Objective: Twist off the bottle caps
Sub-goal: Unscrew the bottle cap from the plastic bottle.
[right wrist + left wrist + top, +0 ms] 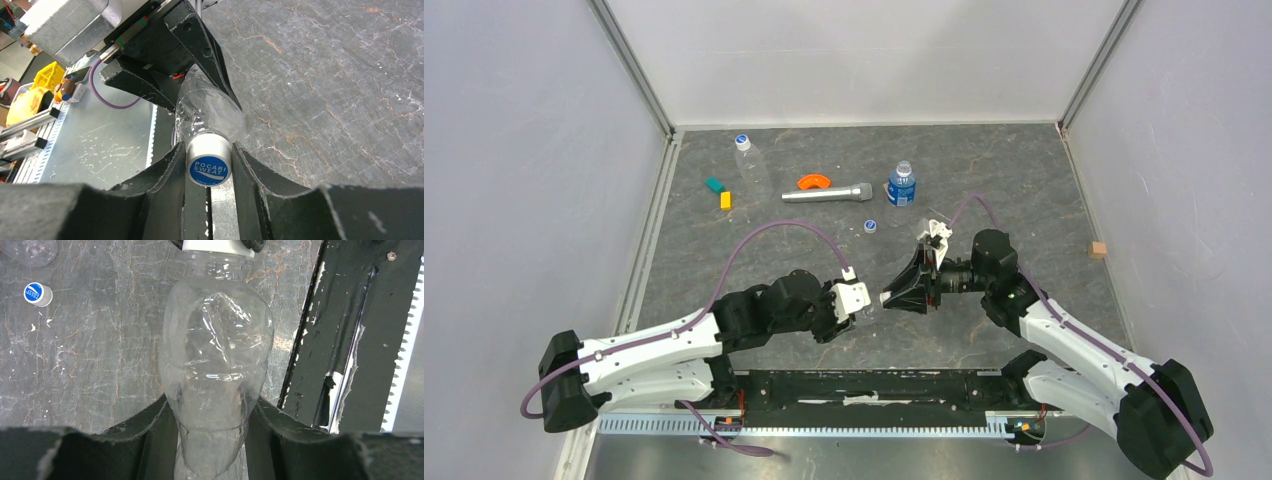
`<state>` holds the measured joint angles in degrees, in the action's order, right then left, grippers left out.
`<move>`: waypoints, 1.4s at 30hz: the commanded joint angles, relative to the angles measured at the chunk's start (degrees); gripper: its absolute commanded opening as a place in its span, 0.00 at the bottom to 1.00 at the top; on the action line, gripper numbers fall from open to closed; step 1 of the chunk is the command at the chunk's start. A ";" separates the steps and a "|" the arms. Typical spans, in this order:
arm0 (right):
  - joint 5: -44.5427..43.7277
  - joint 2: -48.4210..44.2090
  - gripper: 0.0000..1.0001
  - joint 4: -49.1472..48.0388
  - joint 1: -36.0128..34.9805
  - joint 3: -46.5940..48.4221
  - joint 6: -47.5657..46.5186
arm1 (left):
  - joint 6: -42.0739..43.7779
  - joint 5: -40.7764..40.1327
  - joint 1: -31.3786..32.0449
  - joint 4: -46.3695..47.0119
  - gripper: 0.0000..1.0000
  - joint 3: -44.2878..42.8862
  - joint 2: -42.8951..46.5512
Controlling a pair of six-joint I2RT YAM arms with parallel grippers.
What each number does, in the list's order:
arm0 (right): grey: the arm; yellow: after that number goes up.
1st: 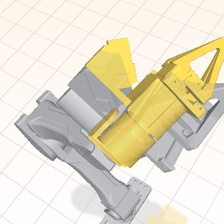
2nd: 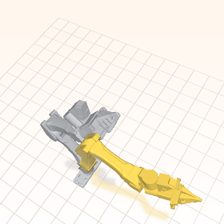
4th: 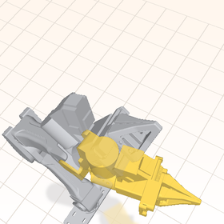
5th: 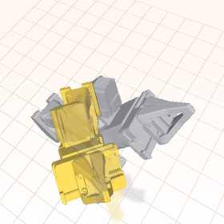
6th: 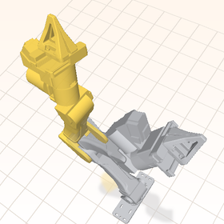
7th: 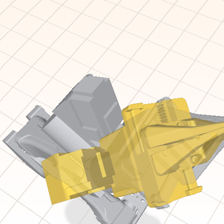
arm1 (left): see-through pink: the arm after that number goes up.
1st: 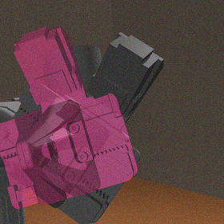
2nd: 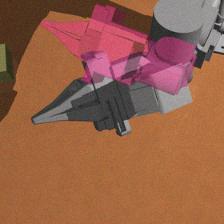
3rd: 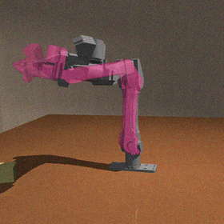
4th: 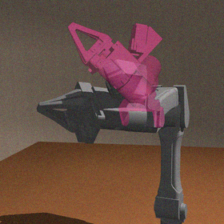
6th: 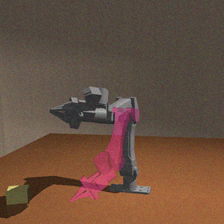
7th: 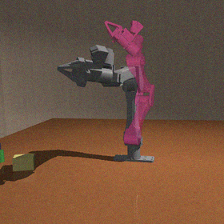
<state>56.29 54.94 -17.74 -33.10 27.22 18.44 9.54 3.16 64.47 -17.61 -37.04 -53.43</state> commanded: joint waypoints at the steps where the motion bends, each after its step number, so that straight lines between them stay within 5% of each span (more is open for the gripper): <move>1: 3.64 -1.08 0.43 -0.90 -0.12 -0.42 -2.66 | 1.14 -0.76 -0.20 0.57 0.05 -0.96 1.08; 5: 3.18 -1.41 0.43 -0.20 0.01 -0.63 -3.54 | 1.05 -0.62 -0.14 0.55 0.05 -0.71 1.07; 18: 3.76 -2.02 0.00 0.49 -0.08 -1.16 -7.76 | 1.04 -0.72 -0.17 1.21 0.04 -0.45 0.99; 29: 4.31 -9.80 0.00 -2.40 -1.91 -4.81 -32.67 | 0.42 8.23 -0.33 1.75 0.04 -1.90 1.38; 36: 5.44 -8.71 0.00 4.63 -2.05 -3.20 -51.27 | 0.79 9.34 -0.42 0.58 0.05 -1.59 3.93; 42: 4.96 -9.14 0.00 3.27 -2.06 -3.66 -52.31 | 0.75 9.03 -0.40 0.51 0.05 -1.51 3.50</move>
<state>63.83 45.84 -14.61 -35.64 22.90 -29.15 9.56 10.31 64.29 -18.79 -37.04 -51.48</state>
